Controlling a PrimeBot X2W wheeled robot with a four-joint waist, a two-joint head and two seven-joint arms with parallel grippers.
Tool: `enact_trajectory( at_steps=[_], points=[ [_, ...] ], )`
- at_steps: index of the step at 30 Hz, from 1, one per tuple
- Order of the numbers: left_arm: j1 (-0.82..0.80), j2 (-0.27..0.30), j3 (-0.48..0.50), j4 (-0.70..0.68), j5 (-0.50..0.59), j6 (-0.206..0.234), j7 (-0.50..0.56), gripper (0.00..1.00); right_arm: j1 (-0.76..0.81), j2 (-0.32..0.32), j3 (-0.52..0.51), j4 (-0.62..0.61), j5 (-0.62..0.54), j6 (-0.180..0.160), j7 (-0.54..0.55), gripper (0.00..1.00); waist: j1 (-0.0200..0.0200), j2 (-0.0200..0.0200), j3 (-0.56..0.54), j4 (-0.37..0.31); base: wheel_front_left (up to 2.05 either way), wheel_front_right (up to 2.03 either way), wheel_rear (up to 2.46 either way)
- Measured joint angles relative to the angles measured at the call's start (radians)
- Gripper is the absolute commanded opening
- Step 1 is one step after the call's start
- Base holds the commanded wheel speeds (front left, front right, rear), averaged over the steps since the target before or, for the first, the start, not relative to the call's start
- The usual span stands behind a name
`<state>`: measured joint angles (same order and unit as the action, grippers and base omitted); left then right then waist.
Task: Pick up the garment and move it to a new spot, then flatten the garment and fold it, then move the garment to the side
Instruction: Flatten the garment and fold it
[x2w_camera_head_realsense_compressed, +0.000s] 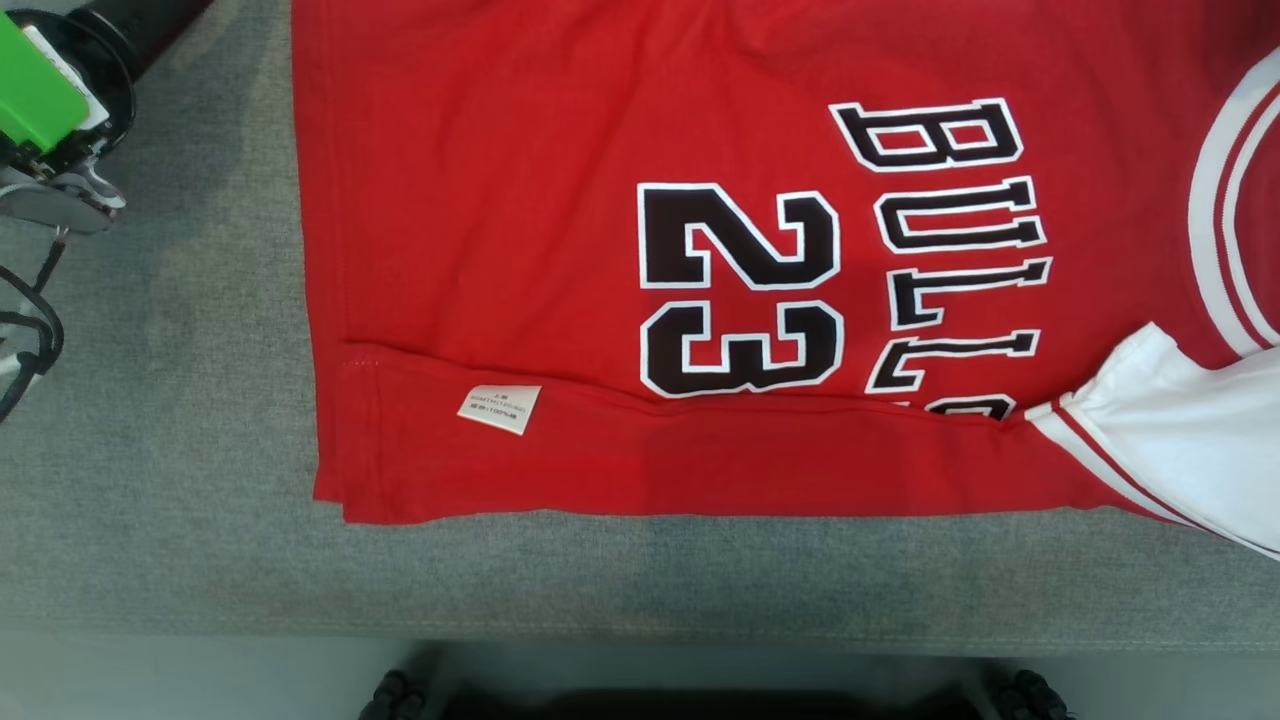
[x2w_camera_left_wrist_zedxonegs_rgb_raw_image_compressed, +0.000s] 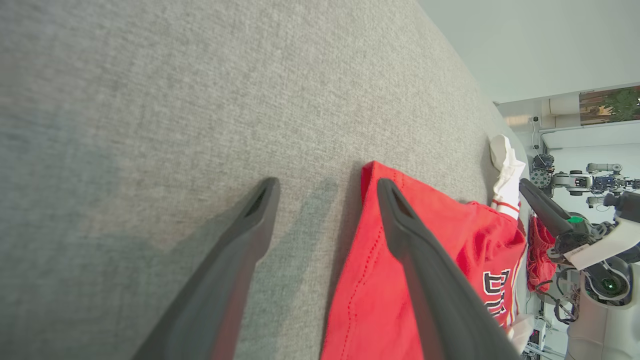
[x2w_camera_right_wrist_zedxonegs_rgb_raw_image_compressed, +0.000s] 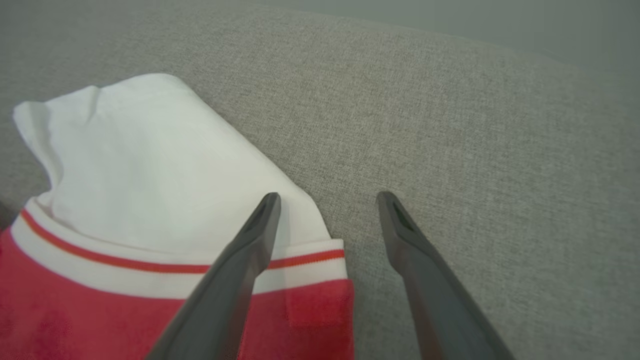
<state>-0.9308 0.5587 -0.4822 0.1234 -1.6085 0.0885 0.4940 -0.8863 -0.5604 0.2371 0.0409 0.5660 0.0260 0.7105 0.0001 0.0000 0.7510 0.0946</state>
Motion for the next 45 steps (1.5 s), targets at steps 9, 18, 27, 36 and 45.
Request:
enact_trajectory(
  at_steps=[9, 18, 27, 36, 45],
  points=[
    [-0.060, 0.008, 0.000, 0.034, -0.010, 0.000, 0.069, 1.00, -0.044, 0.019, 0.010, 0.051, 0.009, 0.018, 0.013, 1.00, 0.0000, 0.0000, 0.022, -0.021, 0.00, 0.00, 0.00],
    [-0.100, 0.014, -0.010, 0.060, -0.021, -0.001, 0.111, 1.00, -0.080, 0.032, 0.016, 0.085, 0.025, 0.027, 0.012, 1.00, 0.0000, 0.0000, 0.038, -0.038, 0.00, 0.00, 0.00],
    [-0.116, -0.007, -0.038, 0.081, -0.052, -0.019, 0.167, 1.00, -0.099, 0.035, 0.023, 0.135, 0.023, 0.037, -0.011, 1.00, 0.0000, 0.0000, 0.029, -0.040, 0.00, 0.00, 0.00],
    [-0.114, -0.036, -0.073, 0.096, -0.063, -0.037, 0.221, 1.00, -0.099, 0.035, 0.034, 0.181, 0.021, 0.048, -0.025, 1.00, 0.0000, 0.0000, -0.004, -0.034, 0.00, 0.00, 0.00],
    [-0.093, -0.043, -0.061, 0.135, -0.069, -0.046, 0.212, 0.62, -0.098, 0.034, 0.044, 0.222, 0.039, 0.057, 0.018, 1.00, 0.0000, 0.0000, -0.031, -0.039, 0.00, 0.00, 0.00]
  ],
)
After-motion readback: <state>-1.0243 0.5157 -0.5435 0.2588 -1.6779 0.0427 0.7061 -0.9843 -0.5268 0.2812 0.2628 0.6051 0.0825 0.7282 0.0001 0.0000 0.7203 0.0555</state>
